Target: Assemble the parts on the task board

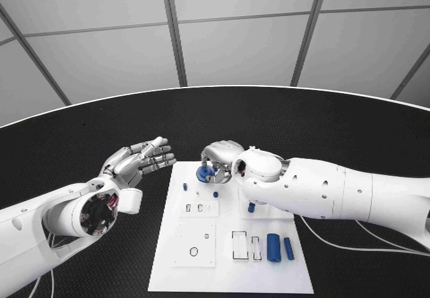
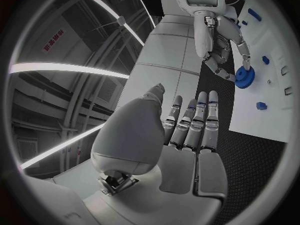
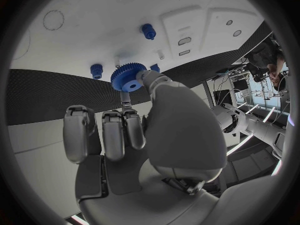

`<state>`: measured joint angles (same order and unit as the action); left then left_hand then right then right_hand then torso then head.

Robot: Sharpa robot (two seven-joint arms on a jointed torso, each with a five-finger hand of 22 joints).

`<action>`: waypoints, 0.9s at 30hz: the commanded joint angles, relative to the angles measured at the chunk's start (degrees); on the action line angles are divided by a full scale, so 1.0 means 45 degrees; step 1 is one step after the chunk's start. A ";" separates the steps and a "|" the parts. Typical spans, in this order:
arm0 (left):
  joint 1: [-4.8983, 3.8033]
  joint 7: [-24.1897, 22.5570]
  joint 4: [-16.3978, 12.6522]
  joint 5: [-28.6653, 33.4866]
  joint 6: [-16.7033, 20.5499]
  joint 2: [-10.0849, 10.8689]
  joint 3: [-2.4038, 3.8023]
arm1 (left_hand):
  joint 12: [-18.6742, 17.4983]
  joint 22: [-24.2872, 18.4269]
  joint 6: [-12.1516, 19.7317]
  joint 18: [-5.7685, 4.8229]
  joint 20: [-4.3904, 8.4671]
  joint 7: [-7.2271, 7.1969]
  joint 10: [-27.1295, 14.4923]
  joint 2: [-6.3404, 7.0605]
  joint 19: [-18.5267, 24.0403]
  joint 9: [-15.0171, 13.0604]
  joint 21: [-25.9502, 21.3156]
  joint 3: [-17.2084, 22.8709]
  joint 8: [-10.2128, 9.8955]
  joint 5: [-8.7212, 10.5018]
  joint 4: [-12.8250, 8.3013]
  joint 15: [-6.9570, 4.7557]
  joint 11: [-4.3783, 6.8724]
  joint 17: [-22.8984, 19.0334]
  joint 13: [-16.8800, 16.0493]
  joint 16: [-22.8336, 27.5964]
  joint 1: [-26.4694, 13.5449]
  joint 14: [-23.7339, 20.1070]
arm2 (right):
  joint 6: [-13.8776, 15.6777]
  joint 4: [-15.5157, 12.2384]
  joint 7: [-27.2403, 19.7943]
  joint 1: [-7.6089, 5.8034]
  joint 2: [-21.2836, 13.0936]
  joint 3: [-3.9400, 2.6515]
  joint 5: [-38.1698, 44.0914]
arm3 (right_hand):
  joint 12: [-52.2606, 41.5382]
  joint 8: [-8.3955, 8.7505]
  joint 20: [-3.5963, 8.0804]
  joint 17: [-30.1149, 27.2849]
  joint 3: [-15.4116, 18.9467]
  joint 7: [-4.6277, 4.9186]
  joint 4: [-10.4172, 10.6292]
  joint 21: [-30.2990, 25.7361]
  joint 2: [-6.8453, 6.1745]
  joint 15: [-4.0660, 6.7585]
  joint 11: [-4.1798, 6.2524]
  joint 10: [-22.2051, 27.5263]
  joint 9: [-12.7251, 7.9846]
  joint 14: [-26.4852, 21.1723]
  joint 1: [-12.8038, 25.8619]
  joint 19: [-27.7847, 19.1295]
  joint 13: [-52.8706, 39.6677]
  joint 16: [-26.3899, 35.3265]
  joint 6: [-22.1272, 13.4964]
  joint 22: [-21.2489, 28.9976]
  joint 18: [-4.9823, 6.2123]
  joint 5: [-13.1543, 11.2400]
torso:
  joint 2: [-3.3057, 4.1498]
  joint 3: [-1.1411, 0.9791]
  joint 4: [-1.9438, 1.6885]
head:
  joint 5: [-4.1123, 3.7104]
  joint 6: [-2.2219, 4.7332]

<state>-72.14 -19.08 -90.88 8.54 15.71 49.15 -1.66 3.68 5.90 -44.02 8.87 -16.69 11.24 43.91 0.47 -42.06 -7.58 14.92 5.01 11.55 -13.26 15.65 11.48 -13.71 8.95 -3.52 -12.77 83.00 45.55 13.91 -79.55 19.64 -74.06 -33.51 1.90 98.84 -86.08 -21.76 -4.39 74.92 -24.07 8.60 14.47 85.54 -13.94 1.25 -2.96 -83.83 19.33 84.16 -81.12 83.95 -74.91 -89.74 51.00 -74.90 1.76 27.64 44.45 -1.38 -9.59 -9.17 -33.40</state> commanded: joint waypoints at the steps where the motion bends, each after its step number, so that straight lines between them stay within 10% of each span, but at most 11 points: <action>1: 0.0000 0.0001 -0.0006 0.0000 0.0001 0.0017 0.0000 | -0.0019 -0.0018 0.0042 0.0028 0.0015 0.1119 -0.0072 -0.0009 -0.0030 0.0010 0.0002 0.0045 -0.0080 -0.0025 -0.0003 0.0041 -0.0043 0.0010 0.0000 0.0058 0.0135 -0.0082 | -0.0125 0.0065 0.0011 0.0001 0.0017 0.0005 0.0001 | -0.0045 -0.0044 0.0055 0.3324 -0.0058 -0.0269 -0.0005 0.0034 0.0149 0.0091 0.0077 -0.0614 0.0026 0.1291 0.0050 0.0889 -0.2494 -0.0046 0.0406 -0.2271 -0.0087 -0.0032 | -0.0008 -0.0020 0.0008 | 0.0021 -0.0053; 27: -0.0001 0.0000 0.0011 0.0000 0.0014 0.0063 0.0000 | -0.0019 -0.0018 0.0042 0.0028 0.0015 0.1119 -0.0072 -0.0009 -0.0030 0.0010 0.0002 0.0045 -0.0080 -0.0025 -0.0003 0.0041 -0.0043 0.0010 0.0000 0.0058 0.0135 -0.0082 | -0.0722 0.0288 0.0181 0.0003 -0.0146 0.0019 0.0001 | -0.0056 -0.0010 0.0057 0.3319 -0.0070 -0.0278 0.0011 0.0021 0.0075 0.0096 0.0077 -0.0623 0.0038 0.1290 0.0294 0.0883 -0.2508 -0.0044 0.0458 -0.2265 -0.0085 -0.0259 | -0.0008 0.0003 0.0014 | 0.0103 -0.0209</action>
<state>-72.14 -19.08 -90.82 8.54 15.78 49.42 -1.66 3.68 5.91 -44.03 8.87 -16.69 11.25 43.91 0.47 -42.07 -7.59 14.92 5.01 11.55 -13.26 15.65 11.48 -13.71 8.95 -3.52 -12.78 83.00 45.55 10.69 -78.28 20.47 -74.05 -34.19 1.98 98.84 -86.08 -21.69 -4.39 74.91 -24.04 8.56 14.48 85.53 -14.06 1.25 -2.96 -83.84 19.36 84.16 -79.89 83.94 -74.95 -89.74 51.62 -74.90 1.76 26.67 44.37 -1.40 -9.49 -8.79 -34.30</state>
